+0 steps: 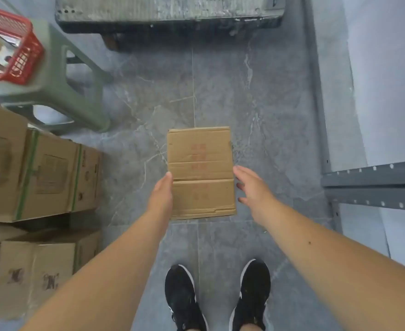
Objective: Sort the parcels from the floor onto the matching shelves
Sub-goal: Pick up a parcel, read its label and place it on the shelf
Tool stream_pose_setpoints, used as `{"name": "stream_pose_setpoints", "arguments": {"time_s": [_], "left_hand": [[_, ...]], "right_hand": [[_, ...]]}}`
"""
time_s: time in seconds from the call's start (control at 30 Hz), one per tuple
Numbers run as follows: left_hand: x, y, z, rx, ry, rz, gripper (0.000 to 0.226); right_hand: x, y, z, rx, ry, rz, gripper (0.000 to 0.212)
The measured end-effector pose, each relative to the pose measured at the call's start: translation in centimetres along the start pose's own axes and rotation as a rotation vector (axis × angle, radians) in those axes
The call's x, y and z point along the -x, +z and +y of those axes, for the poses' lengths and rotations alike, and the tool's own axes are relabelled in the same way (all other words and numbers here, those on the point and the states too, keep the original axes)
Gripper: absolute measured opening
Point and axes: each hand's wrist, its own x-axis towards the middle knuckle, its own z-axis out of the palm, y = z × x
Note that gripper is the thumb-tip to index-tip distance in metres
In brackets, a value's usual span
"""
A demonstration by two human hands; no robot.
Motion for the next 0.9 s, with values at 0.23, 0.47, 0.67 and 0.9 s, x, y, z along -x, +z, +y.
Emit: {"name": "stream_pose_setpoints", "arguments": {"time_s": [0.23, 0.47, 0.67, 0.9], "left_hand": [[2.4, 1.5, 1.8, -0.033, 0.125, 0.029, 0.055], [5.8, 0.9, 3.6, 0.064, 0.121, 0.081, 0.056], [11.5, -0.2, 8.6, 0.098, 0.193, 0.116, 0.055], [20.9, -2.3, 17.0, 0.182, 0.295, 0.136, 0.051]], "right_hand": [[-2.1, 1.0, 0.9, 0.072, 0.027, -0.187, 0.101], [0.0, 1.1, -1.0, 0.074, -0.063, -0.207, 0.130], [5.1, 0.8, -7.2, 0.082, -0.162, -0.209, 0.114], [13.8, 0.7, -17.9, 0.203, -0.332, -0.200, 0.079]]}}
